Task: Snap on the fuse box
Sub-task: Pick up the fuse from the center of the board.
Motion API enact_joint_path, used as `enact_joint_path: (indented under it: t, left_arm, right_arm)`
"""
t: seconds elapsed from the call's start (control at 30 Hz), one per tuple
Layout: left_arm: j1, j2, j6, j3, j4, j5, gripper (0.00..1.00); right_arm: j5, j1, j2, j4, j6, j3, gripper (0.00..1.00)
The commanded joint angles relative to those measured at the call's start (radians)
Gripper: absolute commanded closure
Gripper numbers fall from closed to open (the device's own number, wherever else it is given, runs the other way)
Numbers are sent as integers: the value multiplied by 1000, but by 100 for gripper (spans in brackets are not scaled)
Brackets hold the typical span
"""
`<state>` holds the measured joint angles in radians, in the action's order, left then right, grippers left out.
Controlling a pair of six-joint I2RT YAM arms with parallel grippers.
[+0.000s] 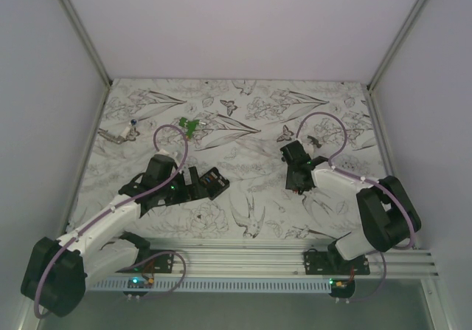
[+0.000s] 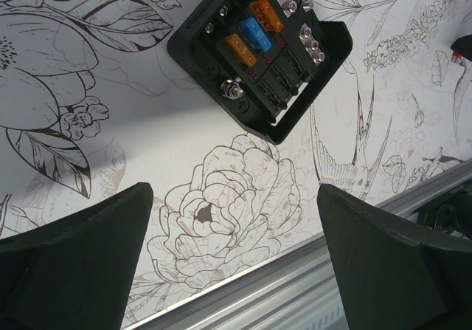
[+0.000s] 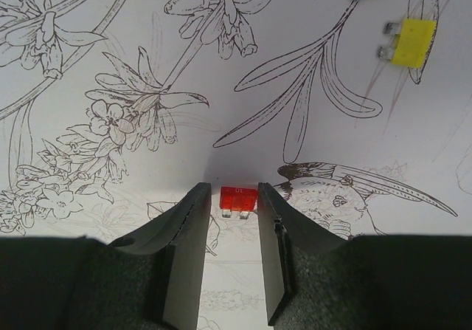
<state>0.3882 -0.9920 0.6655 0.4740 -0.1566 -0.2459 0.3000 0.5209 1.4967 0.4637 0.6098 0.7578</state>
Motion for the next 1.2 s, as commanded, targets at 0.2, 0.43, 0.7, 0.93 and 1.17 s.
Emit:
enact_joint_path:
  t: [0.2,0.43,0.7,0.93,1.17]
  left_arm:
    - [12,12,12,18,-14,-20,0]
    - [23,21,18,24,-11,-32,0]
    - [52,44,58,28,14,-30,1]
    - [126,62,111,20,119,-3,5]
    - [249,25,149,38,248,136,19]
  right_arm:
    - [1,4,-13,29,8,5,68]
    - [-6,8,-38,20,10,2,74]
    - [-81,51,-104,-32,30,21,74]
    - [-176,114,-138,-127,69,49,74]
    - [-231,183,-111,-206,127,109,73]
